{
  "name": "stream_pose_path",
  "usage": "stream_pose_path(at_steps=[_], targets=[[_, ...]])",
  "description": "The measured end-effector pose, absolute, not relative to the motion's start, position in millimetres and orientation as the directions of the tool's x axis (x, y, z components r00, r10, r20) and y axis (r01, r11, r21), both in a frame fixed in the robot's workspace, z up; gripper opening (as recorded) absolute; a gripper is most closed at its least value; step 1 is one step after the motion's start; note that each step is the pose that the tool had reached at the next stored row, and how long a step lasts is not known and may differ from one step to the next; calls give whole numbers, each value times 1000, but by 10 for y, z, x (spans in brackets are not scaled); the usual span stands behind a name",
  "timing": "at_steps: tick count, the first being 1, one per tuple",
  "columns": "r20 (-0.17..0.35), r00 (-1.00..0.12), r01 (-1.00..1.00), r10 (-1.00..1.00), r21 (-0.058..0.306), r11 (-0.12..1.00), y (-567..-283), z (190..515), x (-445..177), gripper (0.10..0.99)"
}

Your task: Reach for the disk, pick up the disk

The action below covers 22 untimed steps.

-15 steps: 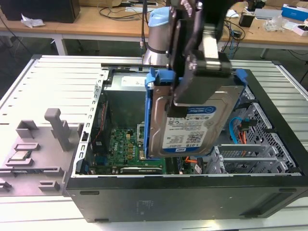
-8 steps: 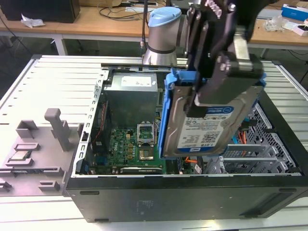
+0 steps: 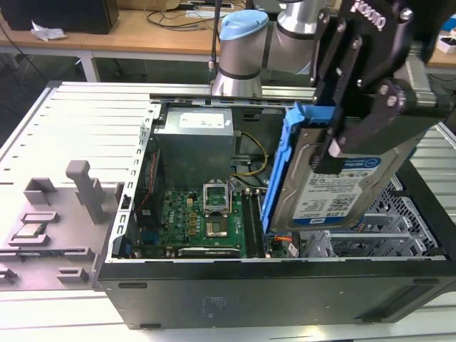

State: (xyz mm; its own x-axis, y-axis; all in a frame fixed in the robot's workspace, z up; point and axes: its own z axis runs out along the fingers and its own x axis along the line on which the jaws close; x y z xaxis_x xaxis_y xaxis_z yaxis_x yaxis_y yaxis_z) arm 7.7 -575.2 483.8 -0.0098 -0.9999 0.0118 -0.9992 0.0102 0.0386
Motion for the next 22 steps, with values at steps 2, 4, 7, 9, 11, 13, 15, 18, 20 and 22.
stream_pose_path(at_steps=[2, 4, 7, 9, 11, 13, 15, 18, 20, 22], targets=[[12, -10, -999, -1000, 39, 10, -5753, 4838, 148, 369], [12, -10, -999, -1000, 39, 10, -5753, 4839, 201, 369], [12, -10, -999, -1000, 39, 10, -5753, 4838, 285, 369], [12, -10, -999, -1000, 39, 10, -5753, 4838, 379, 369], [12, -10, -999, -1000, 39, 10, -5753, 4838, 479, 369], [12, -10, -999, -1000, 39, 10, -5753, 4837, 559, 369], [12, -10, -999, -1000, 39, 10, -5753, 4835, 603, 369], [12, -10, -999, -1000, 39, 10, -5753, 4827, 677, 369], [12, -10, -999, -1000, 39, 10, -5753, 4821, 743, 369], [12, -10, -999, -1000, 39, 10, -5753, 4816, 807, 369]])
